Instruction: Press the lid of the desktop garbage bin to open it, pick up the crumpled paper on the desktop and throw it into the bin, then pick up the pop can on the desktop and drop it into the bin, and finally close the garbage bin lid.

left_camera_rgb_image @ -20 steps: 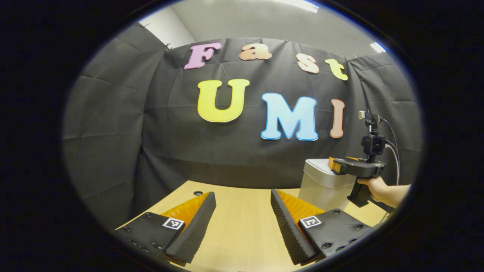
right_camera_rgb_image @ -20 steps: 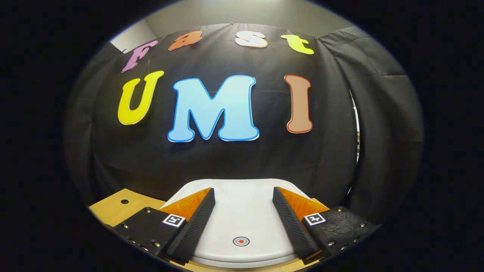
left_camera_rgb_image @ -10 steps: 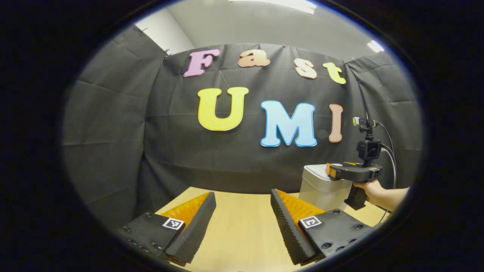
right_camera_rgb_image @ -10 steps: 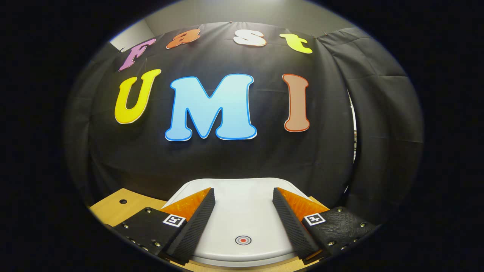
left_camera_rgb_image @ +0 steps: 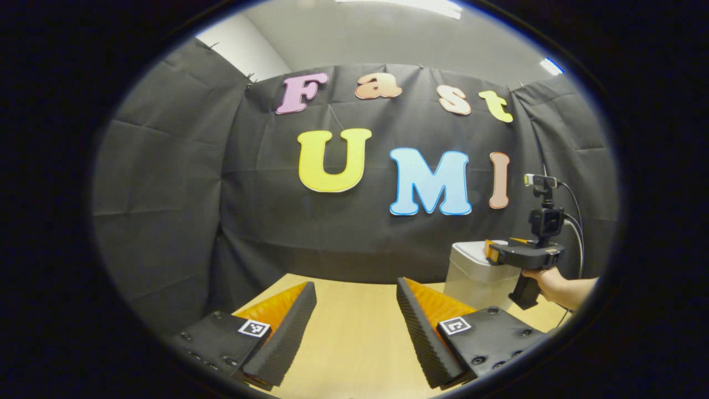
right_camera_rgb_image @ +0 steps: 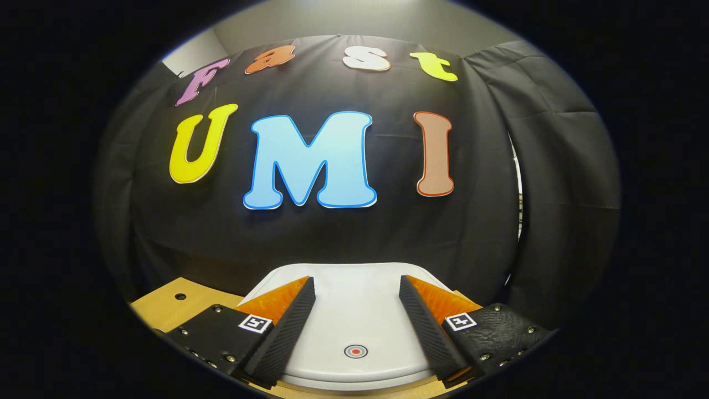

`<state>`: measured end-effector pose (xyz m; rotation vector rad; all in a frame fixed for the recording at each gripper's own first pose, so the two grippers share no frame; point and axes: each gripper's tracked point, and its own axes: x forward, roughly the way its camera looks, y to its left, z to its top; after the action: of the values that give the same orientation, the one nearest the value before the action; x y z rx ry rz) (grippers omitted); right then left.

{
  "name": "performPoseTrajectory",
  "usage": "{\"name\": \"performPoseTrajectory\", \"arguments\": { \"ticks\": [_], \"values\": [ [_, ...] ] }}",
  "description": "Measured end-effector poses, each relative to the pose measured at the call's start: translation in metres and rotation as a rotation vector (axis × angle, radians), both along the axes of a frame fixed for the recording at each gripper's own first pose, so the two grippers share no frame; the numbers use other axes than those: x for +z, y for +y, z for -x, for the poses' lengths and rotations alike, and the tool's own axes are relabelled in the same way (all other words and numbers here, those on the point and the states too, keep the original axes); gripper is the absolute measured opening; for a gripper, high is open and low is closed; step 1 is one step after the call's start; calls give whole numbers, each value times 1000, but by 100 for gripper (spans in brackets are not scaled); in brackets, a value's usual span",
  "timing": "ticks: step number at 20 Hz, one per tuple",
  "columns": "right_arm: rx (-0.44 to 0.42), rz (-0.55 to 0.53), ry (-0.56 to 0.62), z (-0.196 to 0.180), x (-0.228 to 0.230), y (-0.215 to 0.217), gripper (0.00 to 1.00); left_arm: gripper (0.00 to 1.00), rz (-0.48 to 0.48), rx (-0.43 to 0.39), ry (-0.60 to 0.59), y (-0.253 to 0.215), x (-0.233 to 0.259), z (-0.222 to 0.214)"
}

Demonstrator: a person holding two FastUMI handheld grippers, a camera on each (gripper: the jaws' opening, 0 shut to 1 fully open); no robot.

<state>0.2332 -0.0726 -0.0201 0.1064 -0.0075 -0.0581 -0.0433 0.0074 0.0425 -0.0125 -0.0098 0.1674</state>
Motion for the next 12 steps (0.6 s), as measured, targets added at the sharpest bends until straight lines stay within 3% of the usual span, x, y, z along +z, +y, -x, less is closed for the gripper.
{"name": "performPoseTrajectory", "arguments": {
  "ticks": [5, 8, 12],
  "values": [
    [24, 12, 39, 14, 0, -6, 98, 95, 26, 0, -47, 0, 20, 0],
    [0, 124, 31, 38, 8, -10, 98, 95, 21, 22, -61, 9, 26, -2],
    [62, 192, -21, 79, 27, 24, 98, 94, 8, 36, -62, 15, 28, -5]
  ]
}}
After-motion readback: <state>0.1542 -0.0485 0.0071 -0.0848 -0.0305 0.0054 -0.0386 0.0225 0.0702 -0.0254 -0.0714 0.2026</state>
